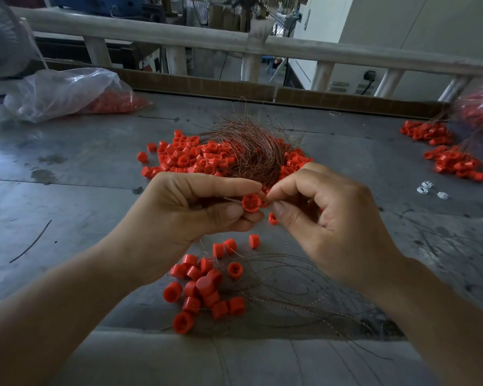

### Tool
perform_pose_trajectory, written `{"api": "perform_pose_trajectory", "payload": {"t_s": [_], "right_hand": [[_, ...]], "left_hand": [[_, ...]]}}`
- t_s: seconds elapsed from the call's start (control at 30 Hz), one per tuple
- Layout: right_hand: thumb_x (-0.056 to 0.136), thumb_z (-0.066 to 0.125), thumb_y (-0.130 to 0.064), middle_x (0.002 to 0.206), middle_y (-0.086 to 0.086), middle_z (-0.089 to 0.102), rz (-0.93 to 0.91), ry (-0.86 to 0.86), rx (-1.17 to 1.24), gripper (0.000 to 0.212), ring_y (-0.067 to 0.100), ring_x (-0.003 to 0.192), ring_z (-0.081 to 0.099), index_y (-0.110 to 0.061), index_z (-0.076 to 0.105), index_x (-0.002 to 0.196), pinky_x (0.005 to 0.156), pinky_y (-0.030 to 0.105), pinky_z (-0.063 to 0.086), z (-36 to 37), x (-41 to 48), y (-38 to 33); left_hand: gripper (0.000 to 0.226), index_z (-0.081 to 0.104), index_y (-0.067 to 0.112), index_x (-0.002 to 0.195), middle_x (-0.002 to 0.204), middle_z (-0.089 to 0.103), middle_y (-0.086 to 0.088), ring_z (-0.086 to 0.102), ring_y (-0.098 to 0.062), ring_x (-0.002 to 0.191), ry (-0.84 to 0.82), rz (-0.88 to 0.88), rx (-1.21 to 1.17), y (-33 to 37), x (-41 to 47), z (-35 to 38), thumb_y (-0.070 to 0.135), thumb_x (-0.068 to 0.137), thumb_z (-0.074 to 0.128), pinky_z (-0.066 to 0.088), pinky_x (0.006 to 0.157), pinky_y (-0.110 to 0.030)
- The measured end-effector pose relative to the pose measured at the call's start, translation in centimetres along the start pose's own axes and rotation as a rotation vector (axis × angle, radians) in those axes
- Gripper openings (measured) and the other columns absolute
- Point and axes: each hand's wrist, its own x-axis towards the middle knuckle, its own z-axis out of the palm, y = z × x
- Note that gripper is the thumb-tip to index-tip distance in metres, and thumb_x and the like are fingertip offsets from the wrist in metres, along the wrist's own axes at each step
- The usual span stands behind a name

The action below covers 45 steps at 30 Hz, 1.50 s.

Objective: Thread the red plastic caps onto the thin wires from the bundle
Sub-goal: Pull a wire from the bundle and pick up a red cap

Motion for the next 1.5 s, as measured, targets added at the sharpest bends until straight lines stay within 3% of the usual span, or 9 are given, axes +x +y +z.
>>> {"api": "perform_pose_trajectory", "payload": {"t_s": [0.23,0.4,0.63,0.73,0.83,0.93,1.13,1.3,1.5], "right_hand": [[0.078,0.057,-0.007,0.075,-0.014,0.059,0.045,-0.002,0.153,0.017,-0.001,0.075,0.055,-0.019,0.068,0.085,0.066,0.007,0.039,-0.5,0.0,-0.1],[0.074,0.06,-0.013,0.072,-0.004,0.061,0.172,-0.012,0.35,0.018,0.01,0.061,0.057,-0.028,0.055,0.082,0.055,0.02,0.048,-0.5,-0.1,-0.3],[0.076,0.069,-0.001,0.062,-0.009,0.057,0.189,-0.101,0.399,0.034,0.001,0.052,0.051,-0.027,0.047,0.072,0.048,0.017,0.043,0.2,-0.3,-0.5],[0.075,0.071,-0.02,0.063,-0.005,0.063,0.212,-0.114,0.376,0.021,0.004,0.049,0.053,-0.025,0.051,0.072,0.045,0.022,0.046,-0.7,0.2,-0.3],[0.07,0.062,-0.046,0.06,0.0,0.066,0.379,0.024,0.404,0.025,0.006,0.04,0.051,-0.022,0.055,0.072,0.036,0.014,0.036,-2.1,1.1,1.3],[0.074,0.058,-0.048,0.058,-0.002,0.066,0.489,0.076,0.26,0.028,0.005,0.043,0.054,-0.02,0.058,0.07,0.042,0.015,0.04,-3.0,1.6,3.4],[0.08,0.066,-0.022,0.063,-0.013,0.06,0.421,-0.108,-0.239,0.013,0.0,0.057,0.052,-0.026,0.062,0.068,0.059,0.018,0.039,-1.6,0.9,5.8],[0.079,0.068,-0.015,0.062,-0.017,0.053,0.447,-0.16,-0.346,0.008,-0.002,0.057,0.048,-0.023,0.067,0.08,0.062,0.022,0.038,-1.8,0.9,7.2],[0.073,0.073,-0.021,0.065,-0.017,0.054,0.488,-0.282,-0.407,0.012,0.005,0.068,0.053,-0.028,0.063,0.074,0.066,0.022,0.04,-1.8,0.8,7.6]], "left_hand": [[0.027,0.076,0.018,0.078,0.075,0.073,-0.003,0.071,-0.013,0.071,0.032,-0.023,-0.103,0.2,-0.1,-0.2,0.012,0.055,0.065,0.054,0.061,-0.017],[0.025,0.076,0.016,0.079,0.077,0.073,-0.005,0.07,-0.012,0.07,-0.021,-0.033,-0.168,0.0,0.0,-0.1,0.009,0.058,0.064,0.054,0.061,-0.017],[0.021,0.074,0.013,0.082,0.083,0.073,-0.008,0.07,-0.012,0.072,-0.126,-0.075,-0.283,-0.1,-0.1,-0.3,0.007,0.066,0.062,0.054,0.061,-0.017],[0.019,0.074,0.013,0.083,0.082,0.073,-0.007,0.07,-0.012,0.074,-0.131,-0.085,-0.304,-0.2,-0.1,-0.4,0.008,0.067,0.063,0.054,0.063,-0.017],[0.019,0.073,0.012,0.088,0.084,0.072,-0.006,0.07,-0.013,0.077,-0.159,-0.083,-0.3,-0.2,-0.1,-0.8,0.012,0.07,0.068,0.054,0.066,-0.019],[0.019,0.073,0.013,0.087,0.084,0.072,-0.008,0.07,-0.014,0.078,-0.168,-0.113,-0.269,-0.3,-0.1,-0.9,0.013,0.069,0.069,0.054,0.067,-0.019],[0.019,0.074,0.013,0.086,0.085,0.072,-0.009,0.07,-0.017,0.079,-0.166,-0.16,-0.254,-0.7,0.0,-0.8,0.012,0.067,0.07,0.054,0.068,-0.02],[0.02,0.074,0.013,0.086,0.085,0.072,-0.01,0.07,-0.017,0.079,-0.172,-0.17,-0.255,-0.6,-0.2,-1.0,0.013,0.066,0.071,0.054,0.068,-0.02],[0.019,0.074,0.014,0.085,0.086,0.072,-0.009,0.07,-0.016,0.078,-0.167,-0.181,-0.252,-0.6,0.0,-0.9,0.011,0.066,0.068,0.055,0.067,-0.021]]}}
